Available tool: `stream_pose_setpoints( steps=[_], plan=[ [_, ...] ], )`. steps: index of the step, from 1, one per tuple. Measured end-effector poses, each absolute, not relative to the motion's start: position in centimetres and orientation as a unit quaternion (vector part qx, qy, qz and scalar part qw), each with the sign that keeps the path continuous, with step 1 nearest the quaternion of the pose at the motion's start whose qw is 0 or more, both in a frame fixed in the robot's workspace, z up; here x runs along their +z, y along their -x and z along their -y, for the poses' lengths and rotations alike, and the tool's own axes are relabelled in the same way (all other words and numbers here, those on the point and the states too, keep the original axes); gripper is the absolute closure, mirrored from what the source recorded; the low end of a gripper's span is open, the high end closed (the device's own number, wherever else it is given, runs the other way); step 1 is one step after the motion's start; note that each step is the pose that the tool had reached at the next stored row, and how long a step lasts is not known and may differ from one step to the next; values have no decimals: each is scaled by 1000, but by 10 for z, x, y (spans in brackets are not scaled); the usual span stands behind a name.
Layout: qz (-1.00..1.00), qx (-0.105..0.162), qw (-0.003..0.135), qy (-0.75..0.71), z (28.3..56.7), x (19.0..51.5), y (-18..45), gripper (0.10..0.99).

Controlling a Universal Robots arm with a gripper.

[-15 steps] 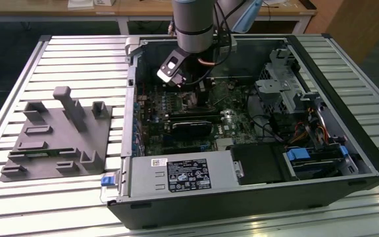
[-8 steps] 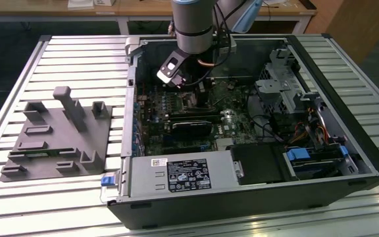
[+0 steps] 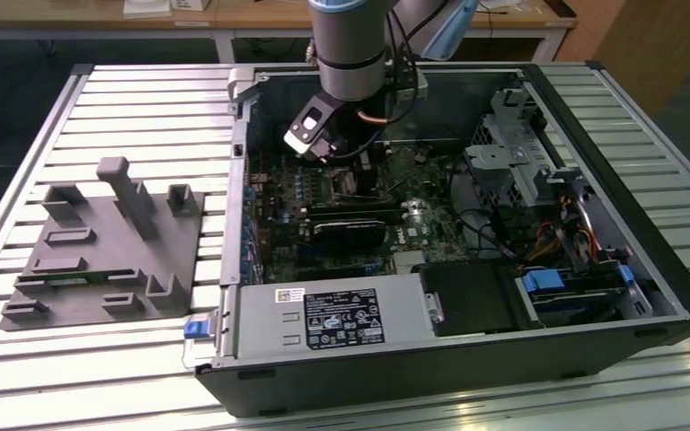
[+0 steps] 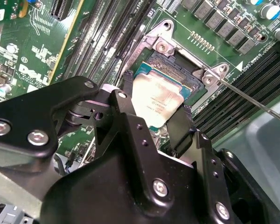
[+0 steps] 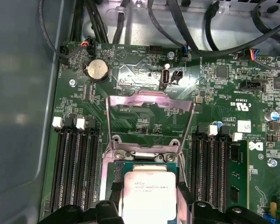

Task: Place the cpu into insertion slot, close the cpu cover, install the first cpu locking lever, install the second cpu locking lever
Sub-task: 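Place the cpu into insertion slot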

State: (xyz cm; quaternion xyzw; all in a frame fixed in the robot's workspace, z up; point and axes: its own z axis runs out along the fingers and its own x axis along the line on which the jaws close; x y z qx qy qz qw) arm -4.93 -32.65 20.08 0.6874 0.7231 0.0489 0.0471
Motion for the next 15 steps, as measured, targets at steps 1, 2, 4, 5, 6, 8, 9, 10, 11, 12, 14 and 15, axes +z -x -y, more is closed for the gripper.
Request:
stream_pose_setpoints(
  steps=[1,2,4,5,6,8,9,10,11,12,14,15],
  plan=[
    [-723,49,47,-687,326,200,49,549],
    [-723,49,47,-688,326,200,49,549],
    [-722,49,47,-688,325,199,49,549],
    [-722,49,47,-688,325,199,50,549],
    [-722,49,47,-689,325,198,50,549],
    [-721,49,47,-690,324,197,50,549],
    [-721,49,47,-690,324,197,50,549],
    [-720,49,47,-690,324,197,51,549],
    [-720,49,47,-691,323,196,51,549],
    [-720,49,47,-691,323,196,51,549],
    [-719,49,47,-692,323,195,52,549],
    [-719,49,47,-692,323,195,52,549]
  ],
)
